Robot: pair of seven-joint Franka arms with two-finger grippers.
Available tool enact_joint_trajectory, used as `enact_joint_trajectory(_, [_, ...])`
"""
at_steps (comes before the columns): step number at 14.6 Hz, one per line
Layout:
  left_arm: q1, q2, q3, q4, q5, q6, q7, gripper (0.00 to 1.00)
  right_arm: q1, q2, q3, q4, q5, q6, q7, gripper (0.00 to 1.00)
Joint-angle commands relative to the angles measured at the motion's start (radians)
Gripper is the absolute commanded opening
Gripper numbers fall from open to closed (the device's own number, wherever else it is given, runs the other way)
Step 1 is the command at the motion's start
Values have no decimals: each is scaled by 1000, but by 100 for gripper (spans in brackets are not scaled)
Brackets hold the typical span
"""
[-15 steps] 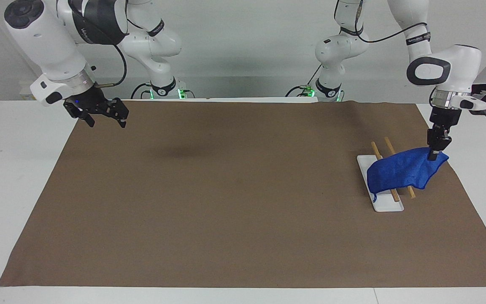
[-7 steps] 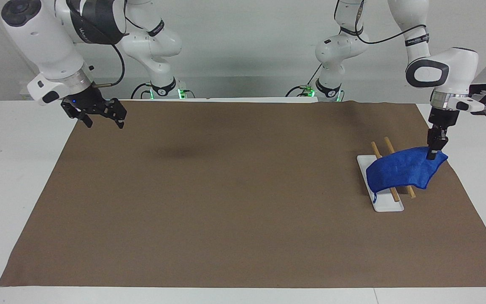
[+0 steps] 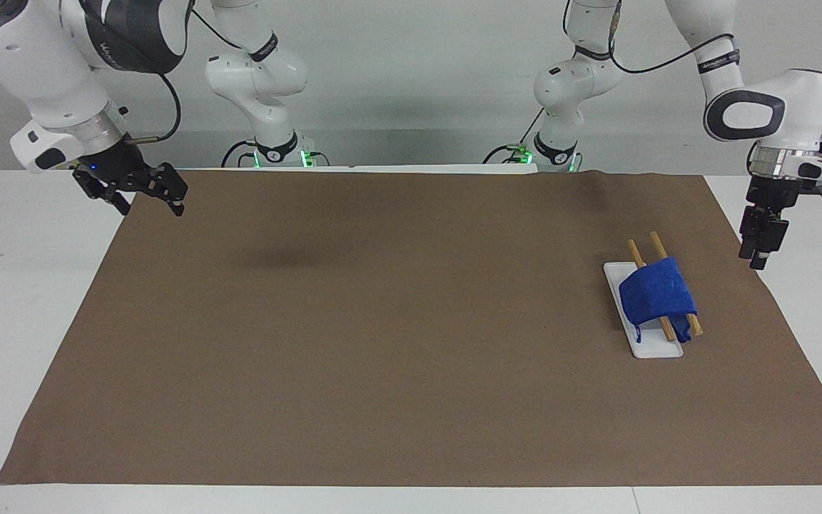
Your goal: Right arm passes towel to left arm to hang
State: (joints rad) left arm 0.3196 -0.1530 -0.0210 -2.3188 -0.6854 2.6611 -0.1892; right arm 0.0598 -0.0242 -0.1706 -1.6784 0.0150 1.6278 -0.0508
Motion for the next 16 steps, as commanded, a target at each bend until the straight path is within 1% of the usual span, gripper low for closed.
enact_joint_trajectory(1, [15, 24, -4, 108, 113, -107, 8, 99, 2, -13, 5, 5, -1, 3, -11, 100])
enact_joint_trajectory(4, [22, 26, -4, 235, 286, -341, 4, 99, 2, -23, 5, -4, 0, -3, -12, 100])
enact_joint_trajectory(5, [30, 29, -5, 292, 341, -427, 4, 99, 2, -23, 5, -7, 0, -9, -12, 100])
enact_joint_trajectory(6, [27, 33, -5, 364, 401, -543, 4, 99, -1, -25, 5, -9, 0, -9, -12, 100])
enact_joint_trajectory(8, [12, 56, -11, 480, 508, -724, 7, 99, -3, -25, 5, -11, 0, -11, -12, 100])
enact_joint_trajectory(9, [-16, 70, -16, 542, 586, -824, 11, 99, -1, -25, 5, -11, 0, -11, -14, 100])
enact_joint_trajectory(11, [-127, 95, -14, 658, 656, -1016, 11, 99, -1, -25, 5, -11, 0, -11, -14, 100])
enact_joint_trajectory(12, [-172, 125, -14, 709, 688, -1085, 13, 99, -1, -25, 5, -11, 0, -11, -14, 100])
enact_joint_trajectory(14, [-258, 151, -11, 769, 724, -1186, 14, 99, -1, -25, 5, -11, 0, -11, -12, 100])
enact_joint_trajectory(16, [-300, 173, -5, 809, 725, -1248, 20, 99, -1, -25, 5, -11, 0, -11, -12, 100])
